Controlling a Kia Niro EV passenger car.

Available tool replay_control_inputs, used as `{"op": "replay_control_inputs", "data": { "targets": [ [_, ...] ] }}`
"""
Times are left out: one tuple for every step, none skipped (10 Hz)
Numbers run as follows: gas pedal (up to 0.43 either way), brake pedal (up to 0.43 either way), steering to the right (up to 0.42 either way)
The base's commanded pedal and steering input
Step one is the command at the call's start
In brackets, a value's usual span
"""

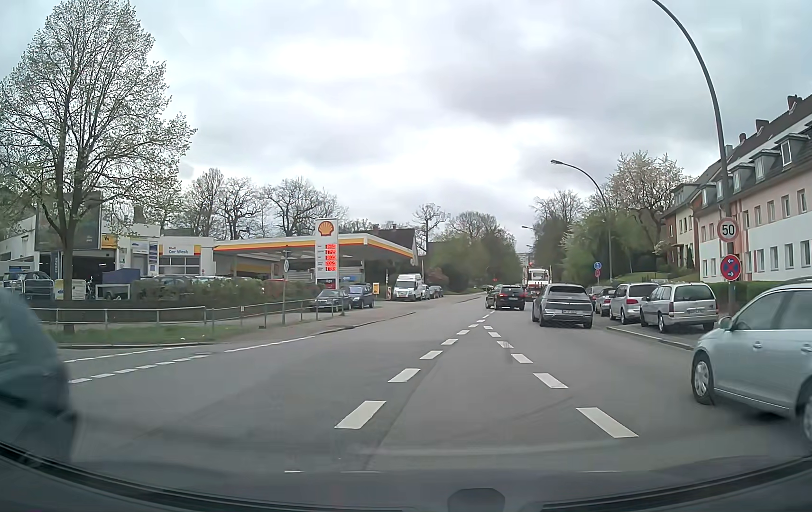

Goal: Follow the waypoints while adhering to traffic rules and regulations

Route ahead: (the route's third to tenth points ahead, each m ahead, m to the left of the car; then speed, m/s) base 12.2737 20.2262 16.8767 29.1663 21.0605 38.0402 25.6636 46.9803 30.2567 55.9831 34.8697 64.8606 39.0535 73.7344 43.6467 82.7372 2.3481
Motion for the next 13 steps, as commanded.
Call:
{"op": "replay_control_inputs", "data": {
  "targets": [
    [0.248, 0.006, -0.247],
    [0.260, 0.006, -0.313],
    [0.268, 0.000, -0.369],
    [0.268, 0.006, -0.416],
    [0.268, 0.006, -0.435],
    [0.280, 0.006, -0.438],
    [0.280, 0.006, -0.437],
    [0.280, 0.006, -0.435],
    [0.280, 0.006, -0.432],
    [0.280, 0.006, -0.431],
    [0.280, 0.006, -0.431],
    [0.268, 0.000, -0.431],
    [0.260, 0.006, -0.431]
  ]
}}
